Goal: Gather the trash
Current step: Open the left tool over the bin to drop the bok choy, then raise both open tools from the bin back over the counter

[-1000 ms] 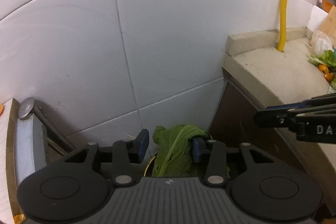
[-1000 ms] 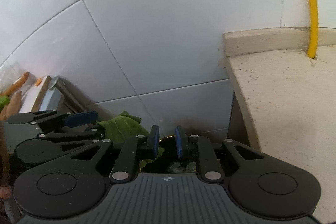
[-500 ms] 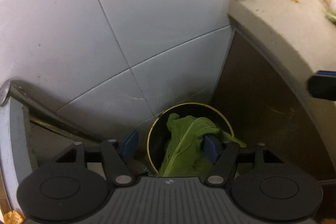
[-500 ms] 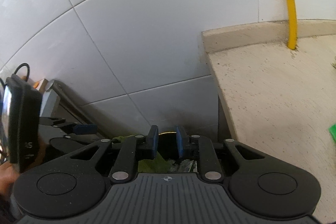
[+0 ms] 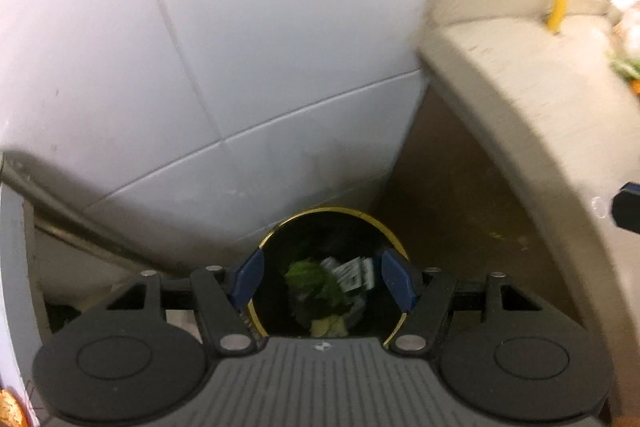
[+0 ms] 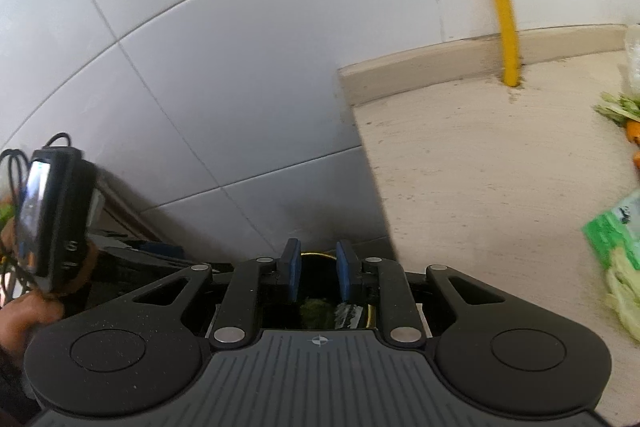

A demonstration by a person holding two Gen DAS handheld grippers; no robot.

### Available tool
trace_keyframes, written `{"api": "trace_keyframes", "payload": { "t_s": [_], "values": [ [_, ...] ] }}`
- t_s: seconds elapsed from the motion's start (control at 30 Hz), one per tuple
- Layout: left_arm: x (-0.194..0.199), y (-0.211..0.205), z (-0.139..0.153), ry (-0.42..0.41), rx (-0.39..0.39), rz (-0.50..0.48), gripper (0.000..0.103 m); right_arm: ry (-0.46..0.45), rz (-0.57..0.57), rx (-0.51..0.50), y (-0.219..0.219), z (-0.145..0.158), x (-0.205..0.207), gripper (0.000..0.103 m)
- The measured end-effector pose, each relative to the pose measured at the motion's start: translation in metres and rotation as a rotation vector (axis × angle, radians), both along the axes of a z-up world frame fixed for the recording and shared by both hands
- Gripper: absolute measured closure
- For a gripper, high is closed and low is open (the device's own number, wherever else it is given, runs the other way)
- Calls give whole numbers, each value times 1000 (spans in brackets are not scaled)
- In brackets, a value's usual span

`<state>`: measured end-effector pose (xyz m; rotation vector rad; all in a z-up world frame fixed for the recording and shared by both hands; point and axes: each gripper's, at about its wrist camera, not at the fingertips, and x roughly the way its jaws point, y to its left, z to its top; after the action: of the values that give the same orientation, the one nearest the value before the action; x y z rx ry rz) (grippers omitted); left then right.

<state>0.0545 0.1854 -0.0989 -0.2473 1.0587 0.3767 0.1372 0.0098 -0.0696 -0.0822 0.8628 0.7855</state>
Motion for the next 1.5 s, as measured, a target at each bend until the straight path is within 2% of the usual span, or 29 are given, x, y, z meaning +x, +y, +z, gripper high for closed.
{"api": "trace_keyframes", "payload": {
  "t_s": [0.07,0.2,0.3,0.43,0.57,0.67,0.73,0.83,1.0,1.2,1.27,1.33,1.4,1.47,1.5],
  "values": [
    [2,-9,10,-34,-12,-17,43,-9,-19,2,-9,3,2,76],
    [10,-31,28,-94,-24,-72,43,-32,-72,-3,-34,8,4,69],
    [17,-49,38,-126,-31,-123,43,-54,-127,-11,-60,11,8,69],
    [25,-72,50,-161,-34,-185,43,-89,-213,-26,-98,19,11,61],
    [35,-97,59,-194,-47,-258,43,-137,-306,-67,-139,25,14,60],
    [46,-113,61,-203,-46,-308,43,-162,-354,-104,-167,25,15,50],
    [50,-120,63,-206,-54,-326,43,-169,-364,-127,-181,23,15,47],
    [55,-130,65,-212,-62,-344,43,-176,-345,-164,-195,17,18,36],
    [54,-143,66,-211,-59,-367,43,-177,-263,-247,-196,3,28,34],
    [56,-154,65,-204,-62,-385,43,-163,-128,-285,-185,-7,39,32],
    [56,-158,65,-204,-65,-392,43,-155,-109,-300,-183,-12,45,33],
    [57,-161,66,-206,-68,-401,43,-125,-92,-306,-182,-17,50,42],
    [59,-165,66,-206,-72,-412,43,-112,-100,-307,-182,-21,50,46],
    [62,-170,67,-208,-75,-429,43,-115,-112,-316,-182,-20,47,66],
    [63,-172,68,-210,-77,-439,43,-103,-122,-318,-183,-18,46,82]
  ]
}}
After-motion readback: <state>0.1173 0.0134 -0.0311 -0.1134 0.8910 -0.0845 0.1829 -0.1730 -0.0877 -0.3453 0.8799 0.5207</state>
